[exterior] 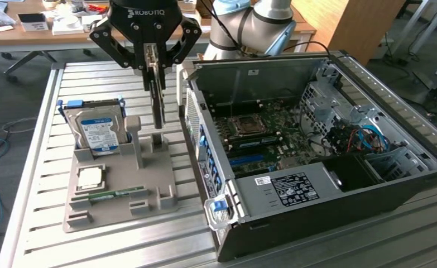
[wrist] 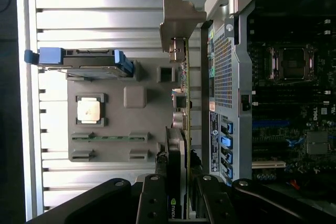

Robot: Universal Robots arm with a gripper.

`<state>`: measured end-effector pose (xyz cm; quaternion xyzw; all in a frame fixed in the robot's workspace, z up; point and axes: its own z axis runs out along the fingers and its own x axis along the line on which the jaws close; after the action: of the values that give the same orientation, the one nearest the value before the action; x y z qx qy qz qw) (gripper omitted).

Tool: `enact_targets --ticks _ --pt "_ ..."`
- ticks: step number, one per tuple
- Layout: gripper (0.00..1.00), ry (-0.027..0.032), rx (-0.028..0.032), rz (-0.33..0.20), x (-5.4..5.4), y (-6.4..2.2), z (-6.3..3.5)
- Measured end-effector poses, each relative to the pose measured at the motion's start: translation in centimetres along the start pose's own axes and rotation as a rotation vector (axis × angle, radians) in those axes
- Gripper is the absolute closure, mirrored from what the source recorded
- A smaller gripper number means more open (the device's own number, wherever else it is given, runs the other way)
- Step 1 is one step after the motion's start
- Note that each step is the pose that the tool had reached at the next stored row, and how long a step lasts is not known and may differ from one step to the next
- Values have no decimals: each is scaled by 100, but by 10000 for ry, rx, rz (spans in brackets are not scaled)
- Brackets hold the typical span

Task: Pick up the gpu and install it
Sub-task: 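Pick up the gpu and move the gpu toward the slot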

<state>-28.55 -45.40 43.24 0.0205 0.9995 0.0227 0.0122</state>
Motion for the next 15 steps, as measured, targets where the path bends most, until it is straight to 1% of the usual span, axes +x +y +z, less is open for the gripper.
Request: enact_targets --ticks 7,15 --pt "73 -1 -1 -1 -46 2 2" --pt "73 -1 -1 0 -129 5 4"
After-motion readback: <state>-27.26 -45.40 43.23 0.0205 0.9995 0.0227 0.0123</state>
